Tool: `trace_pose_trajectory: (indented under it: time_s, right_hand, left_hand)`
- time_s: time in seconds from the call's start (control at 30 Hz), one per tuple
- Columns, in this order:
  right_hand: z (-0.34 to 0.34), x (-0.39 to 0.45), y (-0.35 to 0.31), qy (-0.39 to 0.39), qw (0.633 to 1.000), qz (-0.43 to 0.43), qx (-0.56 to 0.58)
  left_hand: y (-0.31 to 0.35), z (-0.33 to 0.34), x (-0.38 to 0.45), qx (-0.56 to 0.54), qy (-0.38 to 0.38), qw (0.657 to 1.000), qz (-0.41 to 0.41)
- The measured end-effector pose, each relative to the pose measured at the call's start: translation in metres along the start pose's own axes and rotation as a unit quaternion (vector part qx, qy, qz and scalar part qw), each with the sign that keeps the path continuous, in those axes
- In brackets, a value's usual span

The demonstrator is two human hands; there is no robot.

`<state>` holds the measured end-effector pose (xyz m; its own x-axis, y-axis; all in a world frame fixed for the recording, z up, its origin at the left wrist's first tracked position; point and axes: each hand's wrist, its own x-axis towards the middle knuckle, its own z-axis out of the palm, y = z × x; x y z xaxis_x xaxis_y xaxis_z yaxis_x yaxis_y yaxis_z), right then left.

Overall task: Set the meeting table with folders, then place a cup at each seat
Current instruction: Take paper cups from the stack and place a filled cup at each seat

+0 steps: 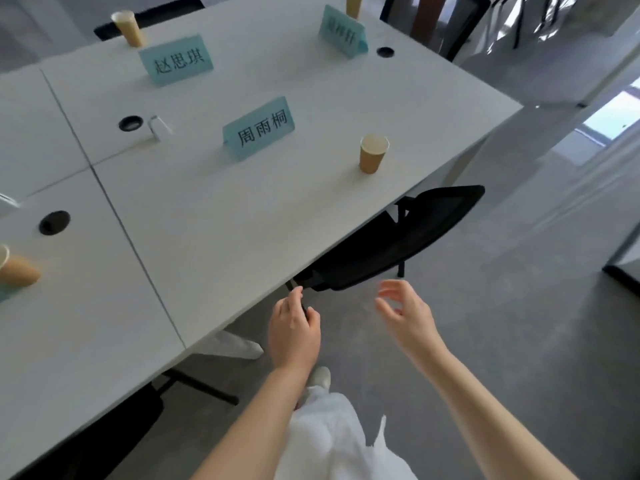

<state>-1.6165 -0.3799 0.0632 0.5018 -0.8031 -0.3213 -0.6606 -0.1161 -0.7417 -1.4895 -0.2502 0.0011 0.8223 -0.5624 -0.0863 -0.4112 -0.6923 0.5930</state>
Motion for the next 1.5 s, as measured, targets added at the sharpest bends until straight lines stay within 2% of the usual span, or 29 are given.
trace_pose_trajectory:
  time_s: [0.2,0.4,0.67,0.9,1.07,1.27,1.5]
  right_hand:
    - [-0.035,0.072,-0.011,-0.012,1.0,0.006,0.023]
    - [-0.069,0.165,-0.024,-0.039,0.999,0.01,0.009]
    - [-0.088,0.284,-0.042,-0.085,0.996,-0.001,-0.001]
    - [-0.093,0.388,-0.042,-0.166,0.982,-0.072,-0.06]
    - [-0.095,0.441,-0.041,-0.245,0.949,-0.168,-0.103]
    - [-0.085,0.466,-0.039,-0.312,0.908,-0.245,-0.138]
    - [-0.072,0.472,-0.045,-0.326,0.898,-0.271,-0.116]
  left_hand:
    - [0.037,0.026,0.063,-0.02,0.011,0.998,-0.051]
    - [0.048,0.048,0.159,0.014,0.036,0.988,-0.149]
    - [0.093,0.077,0.238,0.037,0.038,0.989,-0.14]
    - [0.122,0.115,0.277,0.051,-0.04,0.986,-0.155]
    - [0.146,0.133,0.289,0.088,-0.031,0.975,-0.2]
    - [0.156,0.161,0.294,0.073,-0.093,0.957,-0.263]
    - [0.156,0.176,0.291,0.08,-0.057,0.957,-0.273]
